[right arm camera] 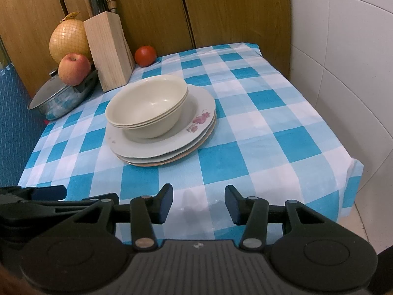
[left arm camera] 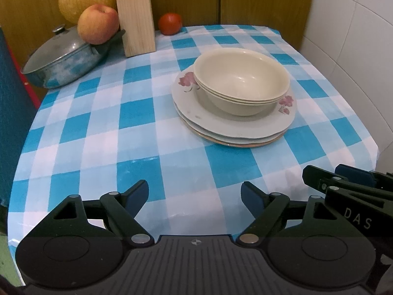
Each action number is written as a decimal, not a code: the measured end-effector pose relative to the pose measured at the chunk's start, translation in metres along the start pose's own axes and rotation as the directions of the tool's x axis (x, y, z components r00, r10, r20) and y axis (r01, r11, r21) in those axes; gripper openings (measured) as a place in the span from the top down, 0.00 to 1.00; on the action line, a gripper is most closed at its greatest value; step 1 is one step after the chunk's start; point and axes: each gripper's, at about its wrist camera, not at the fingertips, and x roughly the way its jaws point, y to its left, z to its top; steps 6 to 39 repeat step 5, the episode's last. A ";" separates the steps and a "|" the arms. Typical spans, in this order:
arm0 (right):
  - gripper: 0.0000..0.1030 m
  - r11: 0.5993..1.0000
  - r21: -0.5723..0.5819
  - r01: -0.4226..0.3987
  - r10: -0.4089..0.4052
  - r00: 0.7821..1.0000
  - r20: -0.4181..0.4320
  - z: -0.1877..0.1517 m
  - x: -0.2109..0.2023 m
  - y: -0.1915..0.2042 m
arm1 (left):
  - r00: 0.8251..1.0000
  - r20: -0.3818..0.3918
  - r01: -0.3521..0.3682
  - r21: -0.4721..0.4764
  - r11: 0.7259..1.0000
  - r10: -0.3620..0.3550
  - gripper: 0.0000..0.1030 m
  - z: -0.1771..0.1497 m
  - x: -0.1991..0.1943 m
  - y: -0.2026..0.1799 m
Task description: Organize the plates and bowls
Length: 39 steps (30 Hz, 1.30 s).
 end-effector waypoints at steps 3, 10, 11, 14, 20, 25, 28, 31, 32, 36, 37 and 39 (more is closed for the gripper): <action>0.57 1.000 0.000 0.000 0.000 1.000 0.001 0.000 0.000 0.000 | 1.000 -0.001 0.000 0.002 1.000 0.000 0.16 0.000 0.000 0.000; 0.57 1.000 0.001 -0.002 0.002 1.000 0.001 0.000 0.000 0.000 | 1.000 -0.001 0.000 0.000 1.000 0.000 0.16 0.000 0.000 0.000; 0.57 1.000 0.001 -0.002 0.002 1.000 0.001 0.000 0.000 0.000 | 1.000 -0.001 0.000 0.000 1.000 0.000 0.16 0.000 0.000 0.000; 0.57 1.000 0.001 -0.002 0.002 1.000 0.001 0.000 0.000 0.000 | 1.000 -0.001 0.000 0.000 1.000 0.000 0.16 0.000 0.000 0.000; 0.57 1.000 0.001 -0.002 0.002 1.000 0.001 0.000 0.000 0.000 | 1.000 -0.001 0.000 0.000 1.000 0.000 0.16 0.000 0.000 0.000; 0.57 1.000 0.001 -0.002 0.002 1.000 0.001 0.000 0.000 0.000 | 1.000 -0.001 0.000 0.000 1.000 0.000 0.16 0.000 0.000 0.000; 0.57 1.000 0.001 -0.002 0.002 1.000 0.001 0.000 0.000 0.000 | 1.000 -0.001 0.000 0.000 1.000 0.000 0.16 0.000 0.000 0.000; 0.57 1.000 0.001 -0.002 0.002 1.000 0.001 0.000 0.000 0.000 | 1.000 -0.001 0.000 0.000 1.000 0.000 0.16 0.000 0.000 0.000; 0.57 1.000 0.001 -0.002 0.002 1.000 0.001 0.000 0.000 0.000 | 1.000 -0.001 0.000 0.000 1.000 0.000 0.16 0.000 0.000 0.000; 0.57 1.000 0.001 -0.002 0.002 1.000 0.001 0.000 0.000 0.000 | 1.000 -0.001 0.000 0.000 1.000 0.000 0.16 0.000 0.000 0.000; 0.57 1.000 0.001 -0.002 0.002 1.000 0.001 0.000 0.000 0.000 | 1.000 -0.001 0.000 0.000 1.000 0.000 0.16 0.000 0.000 0.000; 0.57 1.000 0.001 -0.002 0.002 1.000 0.001 0.000 0.000 0.000 | 1.000 -0.001 0.000 0.000 1.000 0.000 0.16 0.000 0.000 0.000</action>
